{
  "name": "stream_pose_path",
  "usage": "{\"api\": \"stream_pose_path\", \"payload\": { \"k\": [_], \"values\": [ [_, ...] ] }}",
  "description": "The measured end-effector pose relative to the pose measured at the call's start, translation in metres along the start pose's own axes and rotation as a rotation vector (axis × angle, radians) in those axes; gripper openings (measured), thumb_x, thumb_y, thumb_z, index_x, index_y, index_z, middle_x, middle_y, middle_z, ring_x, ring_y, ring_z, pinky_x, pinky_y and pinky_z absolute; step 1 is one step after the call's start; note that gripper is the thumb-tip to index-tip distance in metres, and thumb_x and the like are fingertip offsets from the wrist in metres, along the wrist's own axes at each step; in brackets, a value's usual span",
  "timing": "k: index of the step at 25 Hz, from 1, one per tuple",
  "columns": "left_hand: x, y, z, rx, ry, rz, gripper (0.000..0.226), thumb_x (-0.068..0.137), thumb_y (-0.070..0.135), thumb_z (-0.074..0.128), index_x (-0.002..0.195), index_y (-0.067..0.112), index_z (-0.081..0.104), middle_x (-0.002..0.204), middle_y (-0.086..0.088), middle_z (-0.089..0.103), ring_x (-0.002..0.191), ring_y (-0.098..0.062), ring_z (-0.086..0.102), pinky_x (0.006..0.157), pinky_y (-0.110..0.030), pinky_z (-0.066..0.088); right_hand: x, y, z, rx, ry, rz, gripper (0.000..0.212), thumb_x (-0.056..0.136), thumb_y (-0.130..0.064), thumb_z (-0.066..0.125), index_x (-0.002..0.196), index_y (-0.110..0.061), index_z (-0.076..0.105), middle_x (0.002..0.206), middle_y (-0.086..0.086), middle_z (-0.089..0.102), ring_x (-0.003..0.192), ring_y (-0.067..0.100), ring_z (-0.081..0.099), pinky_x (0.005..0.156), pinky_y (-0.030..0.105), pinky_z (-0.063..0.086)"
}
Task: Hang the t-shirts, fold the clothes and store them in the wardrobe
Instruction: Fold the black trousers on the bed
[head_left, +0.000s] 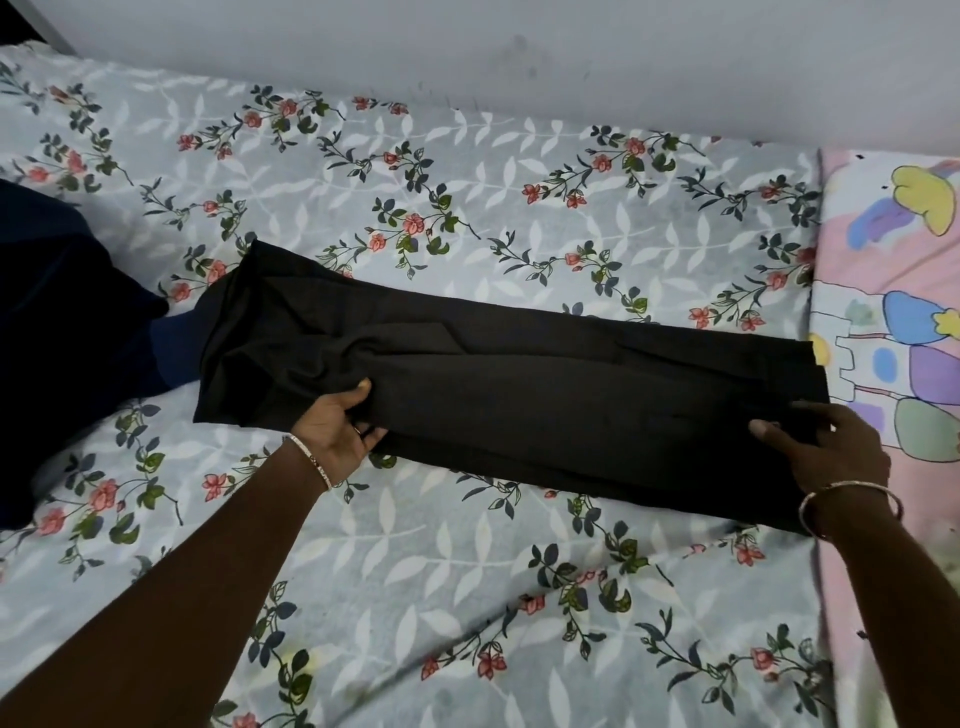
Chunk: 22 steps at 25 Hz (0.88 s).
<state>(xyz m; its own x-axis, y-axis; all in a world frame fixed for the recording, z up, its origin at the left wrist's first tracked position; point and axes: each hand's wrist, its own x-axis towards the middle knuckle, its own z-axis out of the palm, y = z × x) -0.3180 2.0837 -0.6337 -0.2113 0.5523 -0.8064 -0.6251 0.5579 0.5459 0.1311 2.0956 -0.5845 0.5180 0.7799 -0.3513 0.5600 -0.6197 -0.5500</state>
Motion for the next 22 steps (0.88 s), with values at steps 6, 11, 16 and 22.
{"api": "stream_pose_path", "payload": {
  "k": [6, 11, 16, 22],
  "values": [
    [-0.001, 0.0, -0.001, -0.052, -0.018, -0.015, 0.013, 0.095, 0.015, 0.06, 0.106, 0.019, 0.067, 0.108, -0.001, 0.07, 0.095, -0.016, 0.066, 0.079, -0.032, 0.058, -0.028, -0.059, 0.069, -0.336, 0.169, -0.443, 0.021, 0.086, -0.024, 0.07, 0.107, -0.02, 0.068, 0.115, 0.013, 0.063, 0.111, 0.038, 0.055, 0.095, 0.055, 0.043],
    [-0.003, 0.007, -0.007, -0.107, -0.028, -0.009, 0.031, 0.091, 0.032, 0.068, 0.12, 0.02, 0.065, 0.114, -0.002, 0.071, 0.101, -0.018, 0.068, 0.086, -0.037, 0.057, -0.065, -0.154, 0.146, -0.129, -0.366, -0.602, 0.028, 0.096, -0.049, 0.057, 0.101, -0.027, 0.072, 0.096, -0.007, 0.071, 0.1, 0.019, 0.064, 0.101, 0.051, 0.044],
    [0.002, 0.01, -0.013, -0.071, 0.09, 0.159, 0.018, 0.092, 0.034, 0.066, 0.108, 0.026, 0.065, 0.111, 0.002, 0.07, 0.095, -0.017, 0.068, 0.068, -0.033, 0.056, -0.077, -0.211, 0.191, -0.334, -0.494, -0.468, 0.042, 0.095, -0.059, 0.053, 0.111, -0.025, 0.072, 0.11, 0.0, 0.069, 0.112, 0.024, 0.057, 0.113, 0.057, 0.02],
    [0.009, 0.028, -0.03, 0.001, 0.042, 0.214, 0.032, 0.098, 0.038, 0.056, 0.124, 0.02, 0.056, 0.115, 0.0, 0.067, 0.095, -0.018, 0.068, 0.06, -0.033, 0.06, -0.068, -0.23, 0.219, -0.039, -0.481, -0.371, 0.026, 0.099, -0.034, 0.059, 0.097, -0.01, 0.07, 0.097, 0.008, 0.066, 0.102, 0.027, 0.061, 0.088, 0.029, 0.04]
  ]
}}
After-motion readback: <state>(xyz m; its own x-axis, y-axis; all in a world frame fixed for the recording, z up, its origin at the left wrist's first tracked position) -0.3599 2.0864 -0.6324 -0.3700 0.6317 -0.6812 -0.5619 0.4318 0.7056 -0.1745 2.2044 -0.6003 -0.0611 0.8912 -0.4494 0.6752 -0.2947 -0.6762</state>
